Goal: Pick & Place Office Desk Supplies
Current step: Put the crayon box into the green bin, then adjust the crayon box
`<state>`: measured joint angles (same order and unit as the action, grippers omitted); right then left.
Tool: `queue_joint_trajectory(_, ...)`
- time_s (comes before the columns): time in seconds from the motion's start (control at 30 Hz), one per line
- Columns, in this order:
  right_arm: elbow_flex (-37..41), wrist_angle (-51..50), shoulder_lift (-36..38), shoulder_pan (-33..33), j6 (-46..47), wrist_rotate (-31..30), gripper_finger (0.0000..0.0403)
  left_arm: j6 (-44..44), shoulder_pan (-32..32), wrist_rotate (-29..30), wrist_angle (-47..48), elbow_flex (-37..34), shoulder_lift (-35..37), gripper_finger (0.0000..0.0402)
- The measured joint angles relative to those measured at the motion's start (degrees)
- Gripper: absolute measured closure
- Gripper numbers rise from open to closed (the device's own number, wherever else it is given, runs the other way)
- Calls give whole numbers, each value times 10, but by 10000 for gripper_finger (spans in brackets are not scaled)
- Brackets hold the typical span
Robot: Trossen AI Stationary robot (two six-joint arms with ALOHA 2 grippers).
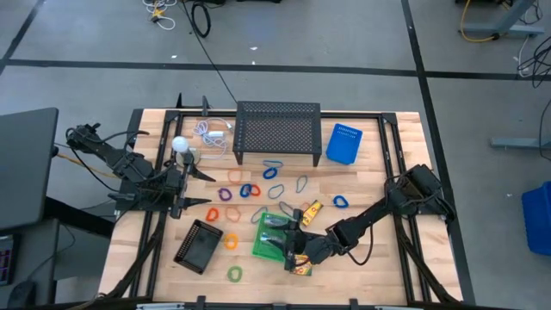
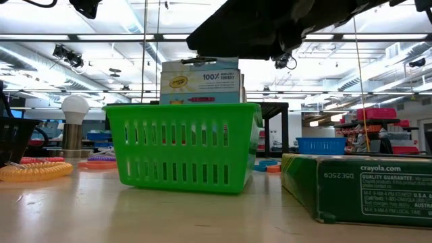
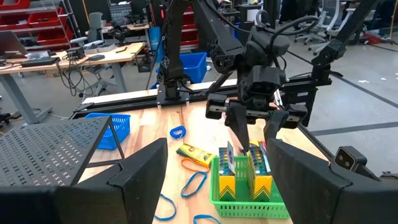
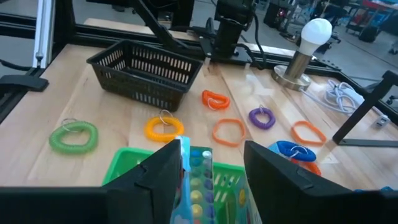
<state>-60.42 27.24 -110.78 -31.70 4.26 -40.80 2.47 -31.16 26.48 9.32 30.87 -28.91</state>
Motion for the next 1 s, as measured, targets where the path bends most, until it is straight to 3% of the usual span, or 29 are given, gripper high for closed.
queue_joint_trajectory(0.3, 0, -18, 40, -38, 10, -7, 223, 0, 0, 0, 6, 0, 0, 118)
queue_joint_trajectory(0.4, 0, -77, 60, -53, 86, -1, 223, -1, 0, 0, 7, 0, 0, 118)
queue_joint_trajectory(0.67, 0, -235, 71, -72, 351, 118, 223, -8, 0, 0, 24, 0, 0, 118)
queue_joint_trajectory(1.0, 0, -275, 69, -94, 499, 224, 223, -29, 0, 5, 35, 0, 0, 118)
